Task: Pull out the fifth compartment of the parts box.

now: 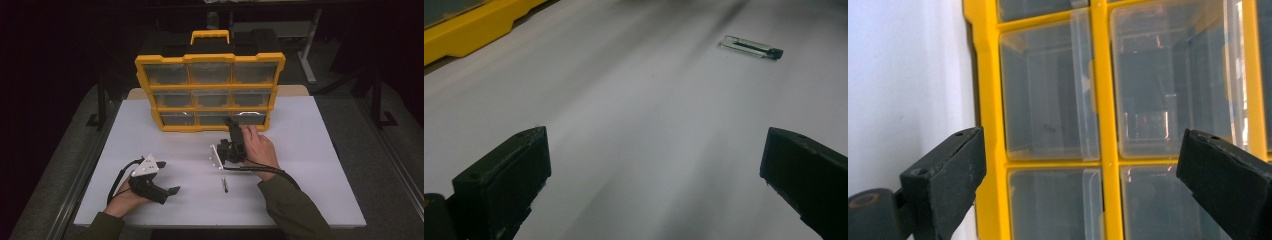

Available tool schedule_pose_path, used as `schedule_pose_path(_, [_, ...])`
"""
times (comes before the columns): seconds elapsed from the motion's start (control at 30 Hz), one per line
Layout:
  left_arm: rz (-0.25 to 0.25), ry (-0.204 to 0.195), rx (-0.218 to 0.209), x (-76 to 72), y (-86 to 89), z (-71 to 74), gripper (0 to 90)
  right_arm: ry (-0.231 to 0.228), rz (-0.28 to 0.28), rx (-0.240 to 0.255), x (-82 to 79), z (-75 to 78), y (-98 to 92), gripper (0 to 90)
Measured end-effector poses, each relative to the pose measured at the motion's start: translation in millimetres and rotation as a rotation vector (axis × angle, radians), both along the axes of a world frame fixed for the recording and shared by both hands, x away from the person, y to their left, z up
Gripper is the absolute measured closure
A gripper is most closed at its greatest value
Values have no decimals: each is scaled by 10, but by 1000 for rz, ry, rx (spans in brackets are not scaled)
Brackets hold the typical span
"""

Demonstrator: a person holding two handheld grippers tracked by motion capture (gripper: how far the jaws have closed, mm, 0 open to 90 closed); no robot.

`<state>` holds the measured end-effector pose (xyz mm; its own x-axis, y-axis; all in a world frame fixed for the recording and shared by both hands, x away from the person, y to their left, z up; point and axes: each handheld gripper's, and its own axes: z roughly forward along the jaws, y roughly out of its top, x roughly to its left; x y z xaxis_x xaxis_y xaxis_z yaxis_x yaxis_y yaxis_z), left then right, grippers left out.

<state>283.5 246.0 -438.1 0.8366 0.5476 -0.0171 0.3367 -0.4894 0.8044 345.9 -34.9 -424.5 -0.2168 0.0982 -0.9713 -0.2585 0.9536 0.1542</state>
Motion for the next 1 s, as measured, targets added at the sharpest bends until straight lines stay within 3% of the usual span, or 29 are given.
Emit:
schedule_pose_path(0.7, [-11, -8, 14, -14, -15, -6, 0, -36, 9, 4, 68, 174, 85, 54])
schedule_pose_path(0.97, [3, -1, -19, -22, -22, -6, 0, -45, 8, 5, 106, 247, 107, 54])
schedule_pose_path(1.0, [-7, -9, 4, -12, -9, 2, 0, -48, 7, 4, 110, 257, 110, 55])
